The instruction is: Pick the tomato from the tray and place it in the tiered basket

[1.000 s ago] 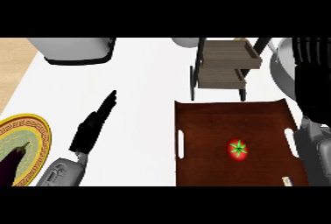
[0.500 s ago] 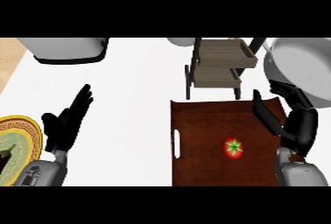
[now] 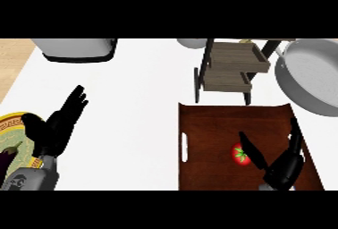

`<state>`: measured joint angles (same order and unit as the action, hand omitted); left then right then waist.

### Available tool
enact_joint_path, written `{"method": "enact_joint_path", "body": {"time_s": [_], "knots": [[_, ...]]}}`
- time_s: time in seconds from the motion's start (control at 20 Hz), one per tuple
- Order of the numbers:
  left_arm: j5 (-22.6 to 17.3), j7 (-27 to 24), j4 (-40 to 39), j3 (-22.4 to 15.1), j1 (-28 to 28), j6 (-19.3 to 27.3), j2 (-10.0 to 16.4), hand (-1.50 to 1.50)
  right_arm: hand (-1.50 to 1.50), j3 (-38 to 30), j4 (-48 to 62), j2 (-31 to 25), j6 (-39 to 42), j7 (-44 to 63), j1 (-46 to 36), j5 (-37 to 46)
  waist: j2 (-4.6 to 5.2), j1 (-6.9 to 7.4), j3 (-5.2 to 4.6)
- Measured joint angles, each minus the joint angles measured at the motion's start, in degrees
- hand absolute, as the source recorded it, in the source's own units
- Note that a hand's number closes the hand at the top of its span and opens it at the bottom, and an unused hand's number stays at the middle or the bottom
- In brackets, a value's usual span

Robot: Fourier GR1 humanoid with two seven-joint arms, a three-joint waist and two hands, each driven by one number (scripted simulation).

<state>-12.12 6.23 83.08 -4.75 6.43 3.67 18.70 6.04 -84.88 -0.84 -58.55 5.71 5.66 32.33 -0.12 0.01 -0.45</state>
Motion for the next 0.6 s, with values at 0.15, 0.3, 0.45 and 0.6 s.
{"method": "enact_joint_path", "body": {"time_s": [0.15, 0.3, 0.45, 0.6], "knots": [[-0.3, 0.2, 0.7, 0.4, -0.6, -0.2, 0.5, 0.00, -1.50, -0.3, 1.7, -0.3, 1.7, 5.2, 4.2, 7.0, 0.13, 0.10, -0.34], [-0.4, 0.7, 1.4, 0.4, -0.4, -0.5, 0.8, 0.00, -1.50, 0.5, 2.9, -0.7, 6.8, 10.8, 7.4, 12.0, 0.38, 0.52, -0.62], [-0.5, 1.3, 1.9, 0.3, 0.0, -0.7, 1.0, 0.00, -1.50, 2.6, 3.2, 0.0, 13.5, 17.0, 9.3, 15.6, 0.58, 1.27, -0.80], [-0.6, 1.6, 2.5, 0.0, -0.1, -0.9, 0.9, 0.00, -1.50, 4.2, 1.7, 0.3, 20.7, 24.9, 9.1, 19.6, 0.48, 1.94, -0.88]]}}
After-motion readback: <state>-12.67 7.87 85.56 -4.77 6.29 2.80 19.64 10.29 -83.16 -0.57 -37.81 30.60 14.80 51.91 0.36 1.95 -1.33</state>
